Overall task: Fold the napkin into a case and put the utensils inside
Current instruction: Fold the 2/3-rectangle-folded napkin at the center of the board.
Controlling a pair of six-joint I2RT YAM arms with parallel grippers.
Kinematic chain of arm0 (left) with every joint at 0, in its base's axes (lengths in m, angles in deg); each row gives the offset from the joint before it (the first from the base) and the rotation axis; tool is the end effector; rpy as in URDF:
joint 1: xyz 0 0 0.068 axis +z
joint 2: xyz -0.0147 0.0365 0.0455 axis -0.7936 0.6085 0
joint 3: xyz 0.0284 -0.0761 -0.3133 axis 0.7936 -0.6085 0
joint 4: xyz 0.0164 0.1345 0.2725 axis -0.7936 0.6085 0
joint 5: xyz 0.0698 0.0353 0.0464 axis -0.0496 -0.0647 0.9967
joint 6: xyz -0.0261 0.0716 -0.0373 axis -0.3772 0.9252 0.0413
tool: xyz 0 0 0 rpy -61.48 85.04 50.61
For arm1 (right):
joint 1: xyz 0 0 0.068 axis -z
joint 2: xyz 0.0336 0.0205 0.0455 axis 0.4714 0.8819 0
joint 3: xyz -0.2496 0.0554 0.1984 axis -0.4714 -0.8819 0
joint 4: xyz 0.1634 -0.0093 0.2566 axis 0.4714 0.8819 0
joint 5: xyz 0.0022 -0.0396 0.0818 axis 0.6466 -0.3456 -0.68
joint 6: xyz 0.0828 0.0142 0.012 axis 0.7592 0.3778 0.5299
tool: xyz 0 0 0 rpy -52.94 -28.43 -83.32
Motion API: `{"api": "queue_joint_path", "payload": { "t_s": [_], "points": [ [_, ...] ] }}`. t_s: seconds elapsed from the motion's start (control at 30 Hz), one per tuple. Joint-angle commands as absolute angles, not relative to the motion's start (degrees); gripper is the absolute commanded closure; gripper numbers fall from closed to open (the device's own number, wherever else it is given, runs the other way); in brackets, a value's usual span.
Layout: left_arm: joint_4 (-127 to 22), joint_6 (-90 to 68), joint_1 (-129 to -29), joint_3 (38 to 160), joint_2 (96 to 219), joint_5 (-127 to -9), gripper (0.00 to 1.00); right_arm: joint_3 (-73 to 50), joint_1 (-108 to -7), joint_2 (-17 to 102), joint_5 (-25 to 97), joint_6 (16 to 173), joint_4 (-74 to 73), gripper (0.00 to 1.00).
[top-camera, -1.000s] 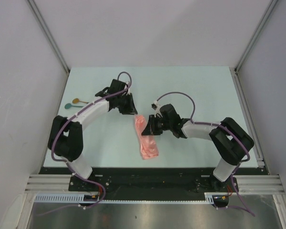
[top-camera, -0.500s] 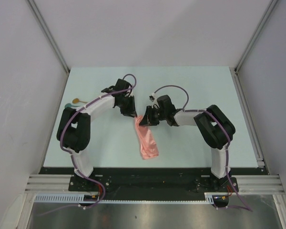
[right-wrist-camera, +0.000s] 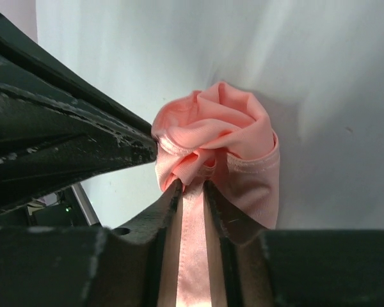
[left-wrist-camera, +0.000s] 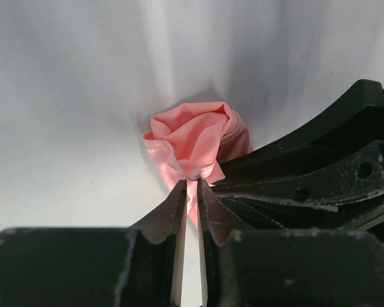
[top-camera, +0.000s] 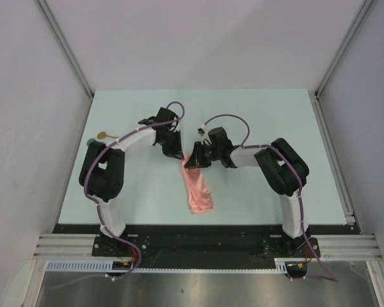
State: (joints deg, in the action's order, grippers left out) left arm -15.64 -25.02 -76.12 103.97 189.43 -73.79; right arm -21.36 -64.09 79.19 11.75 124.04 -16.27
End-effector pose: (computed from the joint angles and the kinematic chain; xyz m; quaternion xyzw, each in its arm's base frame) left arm 0.4107 -0.1995 0.1880 0.0119 0.9694 -0.1984 0.1443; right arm 0.3841 0.3275 0.1168 -0.1180 0.8615 0.4520 0.1992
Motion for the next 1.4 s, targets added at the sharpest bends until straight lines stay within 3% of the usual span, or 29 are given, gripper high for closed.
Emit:
{"api": "queue_joint_path", "payload": {
  "t_s": [0.0, 0.1, 0.27, 0.37, 0.43, 0.57, 0.8, 1.2, 1.37],
  "points": [
    [-17.2, -23.8, -75.9, 104.2, 189.7, -74.9, 0.86, -18.7, -63.5, 80.2, 12.0, 123.9, -17.9, 0.84],
    [-17.3, -23.9, -75.8, 104.4, 189.8, -75.0, 0.91, -19.1, -63.4, 79.6, 11.6, 123.8, -17.9, 0.95],
    [-17.9, -24.4, -75.9, 104.9, 190.2, -75.8, 0.92, -20.6, -63.5, 77.5, 12.7, 123.6, -18.2, 1.00],
    [-17.3, -24.5, -75.8, 104.6, 188.9, -75.2, 0.82, -21.2, -63.4, 76.2, 13.2, 123.4, -17.7, 1.00],
    [-17.7, -24.8, -75.8, 103.4, 187.1, -73.9, 0.67, -21.4, -63.4, 75.8, 13.0, 123.6, -17.3, 1.00],
    [-18.6, -25.3, -75.9, 99.5, 181.3, -70.7, 0.63, -23.2, -63.4, 74.6, 13.0, 124.6, -19.0, 1.00],
    [-20.5, -26.8, -75.8, 97.9, 180.9, -73.4, 0.76, -24.8, -63.4, 73.0, 13.3, 125.5, -20.4, 1.00],
    [-21.3, -27.3, -75.8, 101.9, 187.7, -75.3, 0.78, -24.6, -63.3, 74.1, 12.2, 127.4, -23.3, 1.00],
    [-22.1, -27.4, -75.8, 101.7, 187.7, -75.3, 0.93, -24.4, -63.4, 75.1, 11.5, 127.9, -24.6, 1.00]
  ]
}}
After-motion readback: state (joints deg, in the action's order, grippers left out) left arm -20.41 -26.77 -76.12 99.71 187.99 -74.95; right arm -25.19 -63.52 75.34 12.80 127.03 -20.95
